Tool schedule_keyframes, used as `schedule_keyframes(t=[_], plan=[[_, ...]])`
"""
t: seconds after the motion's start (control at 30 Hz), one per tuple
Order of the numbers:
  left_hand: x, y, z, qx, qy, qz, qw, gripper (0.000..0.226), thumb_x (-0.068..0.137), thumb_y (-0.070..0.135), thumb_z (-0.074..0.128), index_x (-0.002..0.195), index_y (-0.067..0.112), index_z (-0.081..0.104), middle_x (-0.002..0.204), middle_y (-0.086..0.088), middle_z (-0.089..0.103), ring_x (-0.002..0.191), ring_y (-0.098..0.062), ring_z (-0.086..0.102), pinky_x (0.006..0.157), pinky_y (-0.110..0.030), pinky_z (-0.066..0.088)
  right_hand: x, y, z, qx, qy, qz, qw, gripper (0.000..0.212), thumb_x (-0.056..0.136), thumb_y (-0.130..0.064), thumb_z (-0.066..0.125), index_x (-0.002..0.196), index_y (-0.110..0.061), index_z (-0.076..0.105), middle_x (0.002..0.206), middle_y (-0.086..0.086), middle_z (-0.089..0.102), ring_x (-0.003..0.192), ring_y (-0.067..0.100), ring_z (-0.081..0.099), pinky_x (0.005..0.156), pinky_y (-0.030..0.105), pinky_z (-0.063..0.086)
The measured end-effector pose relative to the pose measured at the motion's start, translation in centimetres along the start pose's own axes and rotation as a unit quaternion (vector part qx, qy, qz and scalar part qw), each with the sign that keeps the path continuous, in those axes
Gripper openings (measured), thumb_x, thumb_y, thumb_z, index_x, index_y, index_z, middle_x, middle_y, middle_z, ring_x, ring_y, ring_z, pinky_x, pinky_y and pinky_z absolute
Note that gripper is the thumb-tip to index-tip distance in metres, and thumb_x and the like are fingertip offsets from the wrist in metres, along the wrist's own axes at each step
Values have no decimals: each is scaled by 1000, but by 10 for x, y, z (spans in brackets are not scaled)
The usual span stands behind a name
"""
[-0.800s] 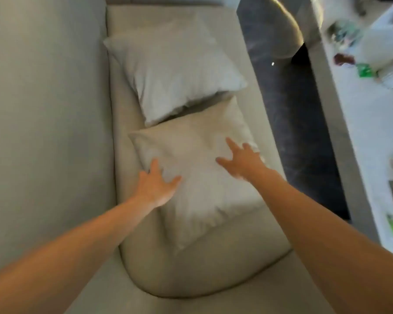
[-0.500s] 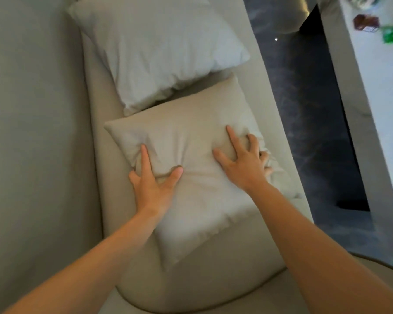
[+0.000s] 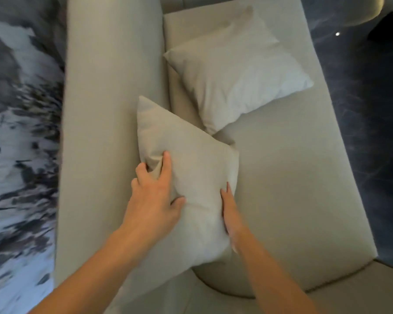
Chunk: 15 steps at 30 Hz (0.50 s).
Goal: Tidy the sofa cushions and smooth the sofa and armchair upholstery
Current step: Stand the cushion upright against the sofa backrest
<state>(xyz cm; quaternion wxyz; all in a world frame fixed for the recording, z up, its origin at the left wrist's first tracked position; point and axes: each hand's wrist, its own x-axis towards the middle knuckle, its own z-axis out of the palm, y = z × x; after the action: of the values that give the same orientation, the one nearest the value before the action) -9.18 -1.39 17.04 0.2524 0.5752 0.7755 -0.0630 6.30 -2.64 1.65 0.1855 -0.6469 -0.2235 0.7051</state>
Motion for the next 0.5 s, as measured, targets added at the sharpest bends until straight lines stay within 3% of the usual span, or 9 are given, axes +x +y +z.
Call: schedule_keyframes(t=[0.17,0.27,0.33,0.4,0.43,0.5], plan=[[-7,-11,-17,-4,65,35,997,87,83,37,66,152,30,14,139,-7,17,109,-35,50,84,-39,48,12,-11,20,21,-52,9,998,63,96,-62,27,152,-34,30,158,-7,35,144,16,32,121,48,22],[4,1,-24,80,32,-13,996,88,85,49,62,153,34,8,148,-12,2,123,-36,31,98,-43,40,16,-27,16,-18,-85,47,995,65,94,-67,24,152,-37,26,157,-9,35,143,16,33,121,45,23],[19,16,-30,190,60,-3,980,88,80,51,65,150,38,13,152,-16,-2,129,-41,20,103,-46,34,22,-39,-2,-63,-120,104,985,63,88,-74,28,143,-46,37,146,-12,47,134,20,46,115,48,32],[45,37,-38,193,103,60,974,71,76,50,67,140,39,37,148,-15,25,126,-41,30,102,-48,35,34,-60,-31,-92,-131,130,978,53,87,-71,37,127,-40,53,129,-10,59,113,24,61,106,50,43],[65,49,-40,169,98,96,976,57,77,49,65,130,38,49,138,-10,42,119,-38,39,100,-46,38,43,-75,-47,-104,-122,118,980,49,89,-67,39,124,-37,56,126,-7,62,107,26,64,103,49,46],[114,77,-37,135,77,124,980,42,81,47,60,121,36,57,122,0,58,112,-33,47,95,-42,39,62,-119,-74,-132,-64,62,987,43,93,-54,45,127,-32,57,125,1,64,104,29,65,98,48,49]])
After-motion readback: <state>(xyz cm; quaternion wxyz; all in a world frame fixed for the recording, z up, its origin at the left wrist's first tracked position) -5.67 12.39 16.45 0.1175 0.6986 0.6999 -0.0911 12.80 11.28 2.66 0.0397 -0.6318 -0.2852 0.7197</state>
